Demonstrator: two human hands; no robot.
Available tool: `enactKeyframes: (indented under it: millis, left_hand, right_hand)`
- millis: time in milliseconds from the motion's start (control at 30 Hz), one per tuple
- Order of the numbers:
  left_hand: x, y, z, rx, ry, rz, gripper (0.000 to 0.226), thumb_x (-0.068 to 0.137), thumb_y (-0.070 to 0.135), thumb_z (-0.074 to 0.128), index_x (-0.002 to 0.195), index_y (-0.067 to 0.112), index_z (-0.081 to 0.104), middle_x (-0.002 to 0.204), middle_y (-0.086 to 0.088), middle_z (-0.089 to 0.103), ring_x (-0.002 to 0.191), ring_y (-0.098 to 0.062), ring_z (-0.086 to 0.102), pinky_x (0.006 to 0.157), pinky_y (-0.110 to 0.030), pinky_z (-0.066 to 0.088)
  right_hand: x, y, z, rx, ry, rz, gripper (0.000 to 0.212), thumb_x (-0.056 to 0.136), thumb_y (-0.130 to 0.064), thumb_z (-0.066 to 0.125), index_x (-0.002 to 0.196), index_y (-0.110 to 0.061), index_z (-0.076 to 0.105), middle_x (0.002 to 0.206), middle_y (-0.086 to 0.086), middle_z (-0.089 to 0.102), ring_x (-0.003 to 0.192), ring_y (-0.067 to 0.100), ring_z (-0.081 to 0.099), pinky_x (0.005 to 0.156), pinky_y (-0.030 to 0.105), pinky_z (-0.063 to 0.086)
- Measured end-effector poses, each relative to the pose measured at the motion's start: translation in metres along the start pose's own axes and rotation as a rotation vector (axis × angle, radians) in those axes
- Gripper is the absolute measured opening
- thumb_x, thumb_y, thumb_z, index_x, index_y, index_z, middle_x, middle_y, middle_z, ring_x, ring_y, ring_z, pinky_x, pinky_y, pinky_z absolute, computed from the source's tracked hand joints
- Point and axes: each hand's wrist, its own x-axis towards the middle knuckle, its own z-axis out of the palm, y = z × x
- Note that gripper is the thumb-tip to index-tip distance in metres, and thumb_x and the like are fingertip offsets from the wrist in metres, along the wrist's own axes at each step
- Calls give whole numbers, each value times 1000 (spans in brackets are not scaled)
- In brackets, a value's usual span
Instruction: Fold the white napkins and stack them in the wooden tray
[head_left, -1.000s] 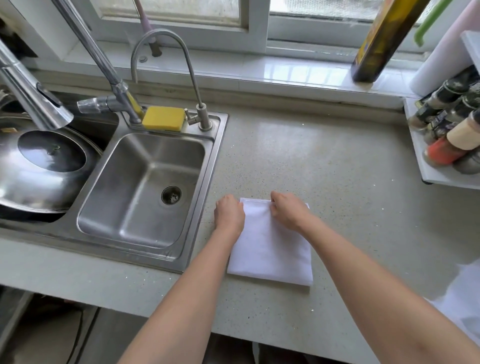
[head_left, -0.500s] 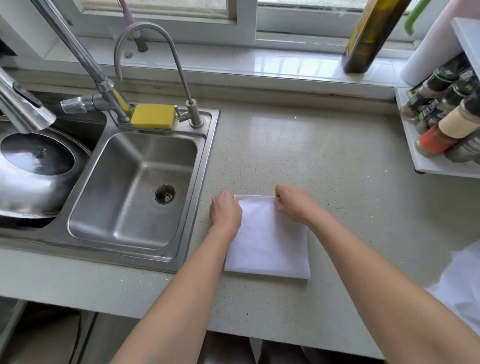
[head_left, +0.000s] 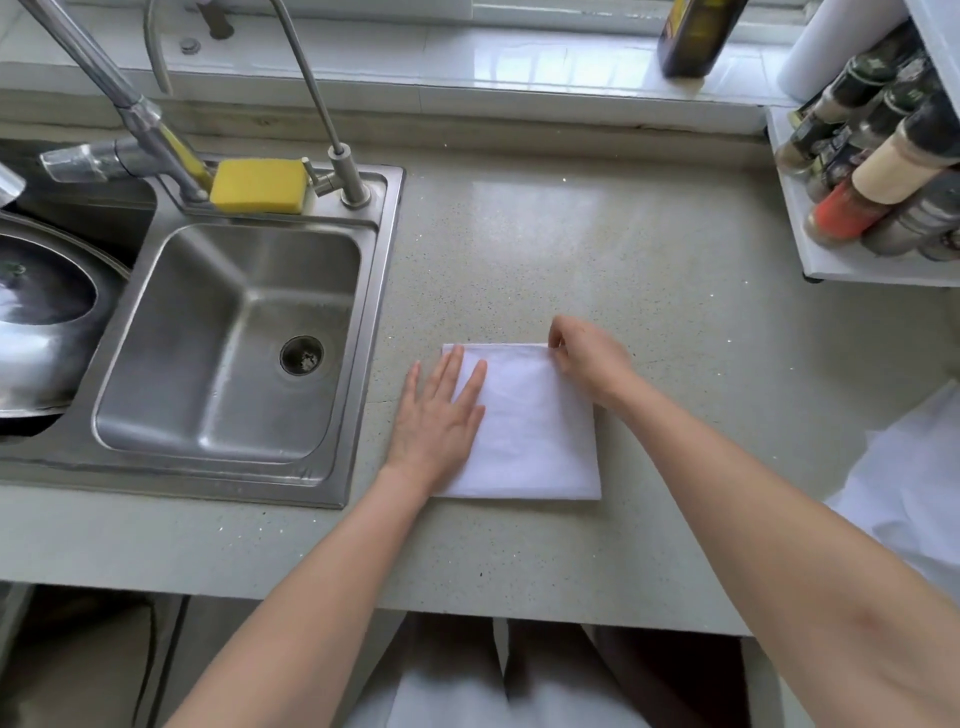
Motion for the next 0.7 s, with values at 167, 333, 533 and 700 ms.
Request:
enactKeyframes:
  millis: [167,333,533,700]
  left_hand:
    - [-2,0,5,-3,64,-14,65,92,45,-3,153,26,6,160,-11,-2,148,-26,-1,116,-46,-10]
    - [-2,0,4,-65,79,-12,66,91,46,0,153,25,14,160,-12,4,148,-27,3,117,-46,-5]
    - [1,-18,-11,-114,-72,110,61,101,42,31,153,24,7,160,-10,-10,147,-22,-12,116,-40,-12]
    - [-36,-12,-4,-117,135,276,64,96,40,14,147,8,32,157,-10,20,146,-22,9,118,-38,6]
  right_hand:
    - [-50,-3,15,-29,462,-25,29,82,7,48,107,-5,55,105,13,56,96,32,51,78,36,38]
    - [-108,-28,73,7,185,-254,59,96,-37,19,148,-11,30,157,9,23,146,23,15,117,34,5]
    - [-113,-15,90,-160,46,-200,67,89,-48,-6,152,-24,-7,155,-5,-21,144,14,-22,116,33,-16]
    - [-116,-17,92,-181,45,-188,65,89,-51,-6,149,-25,-11,156,-5,-21,142,12,-24,115,30,-19]
